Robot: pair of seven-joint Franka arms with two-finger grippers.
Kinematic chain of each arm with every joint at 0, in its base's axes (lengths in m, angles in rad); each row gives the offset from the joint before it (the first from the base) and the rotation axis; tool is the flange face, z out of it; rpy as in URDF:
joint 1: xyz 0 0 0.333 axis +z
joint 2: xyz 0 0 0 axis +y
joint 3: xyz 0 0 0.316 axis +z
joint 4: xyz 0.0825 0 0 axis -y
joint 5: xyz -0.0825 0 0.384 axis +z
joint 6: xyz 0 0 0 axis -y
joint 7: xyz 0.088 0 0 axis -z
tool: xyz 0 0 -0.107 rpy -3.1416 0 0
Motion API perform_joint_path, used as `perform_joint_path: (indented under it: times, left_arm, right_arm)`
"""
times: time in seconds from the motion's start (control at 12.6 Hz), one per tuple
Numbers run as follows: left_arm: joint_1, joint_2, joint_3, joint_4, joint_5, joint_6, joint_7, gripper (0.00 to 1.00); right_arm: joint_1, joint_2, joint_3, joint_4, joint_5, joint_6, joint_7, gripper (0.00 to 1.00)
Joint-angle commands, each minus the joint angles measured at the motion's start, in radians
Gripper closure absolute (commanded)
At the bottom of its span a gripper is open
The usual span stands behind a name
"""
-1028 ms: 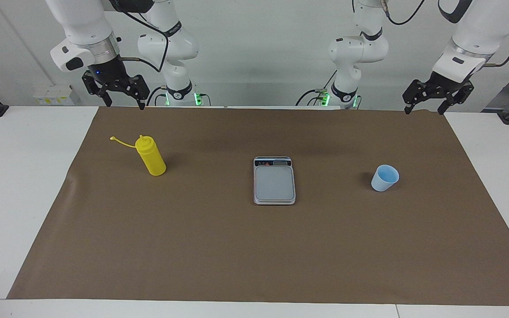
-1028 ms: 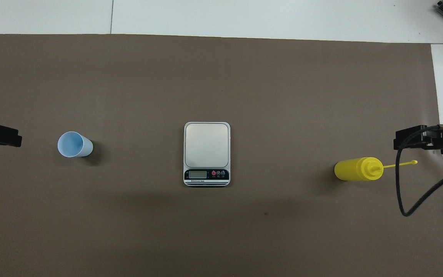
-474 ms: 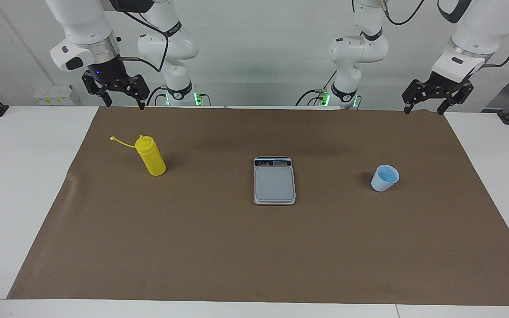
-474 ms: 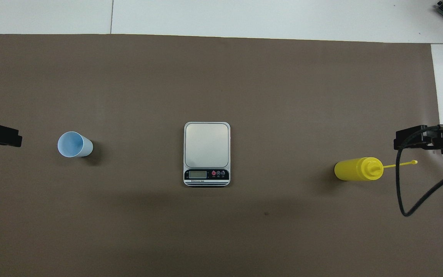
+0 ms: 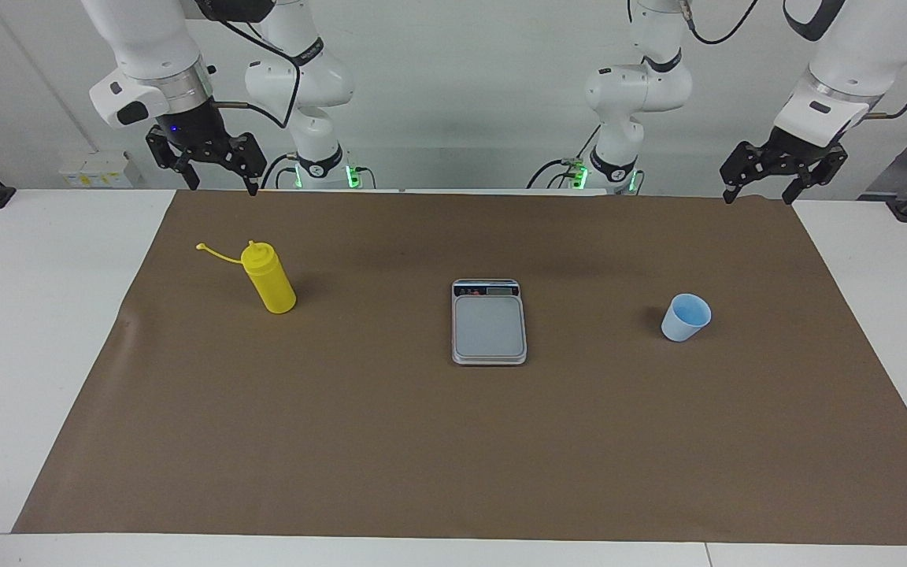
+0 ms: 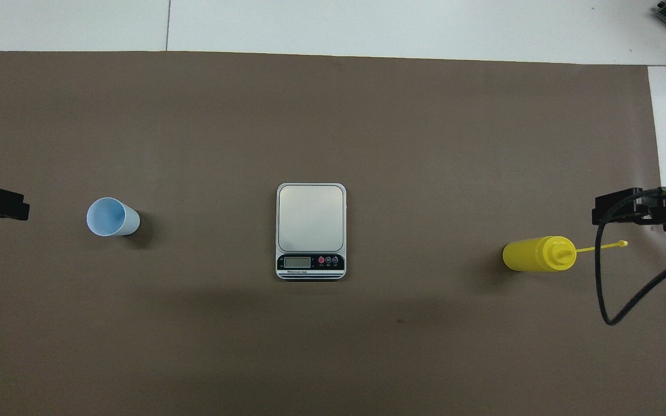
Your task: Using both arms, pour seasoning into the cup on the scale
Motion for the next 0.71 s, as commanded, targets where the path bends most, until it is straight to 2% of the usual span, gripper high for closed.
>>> perform_joint_path:
  times: [0.0,0.32,0.47,0.63]
  left_arm:
    - [0.004,-0.021,-0.003,-0.055,-0.006,0.063,0.005,0.00]
    - [0.009,0.006,-0.003,-0.146,-0.006,0.189,0.005,0.00]
    - [0.019,0.013,-0.003,-0.246,-0.007,0.327,-0.004,0.00]
    - [0.048,0.052,-0.003,-0.277,-0.009,0.370,-0.010,0.00]
  right_arm:
    - [-0.006,-0.008,0.005,0.003,0.009,-0.009,0.016,0.00]
    - [-0.006,-0.009,0.006,-0.003,0.009,-0.009,0.013,0.00]
    - [-0.007,-0.009,0.005,-0.003,0.009,-0.009,0.010,0.00]
    - [-0.007,-0.009,0.005,-0.003,0.009,-0.009,0.008,0.00]
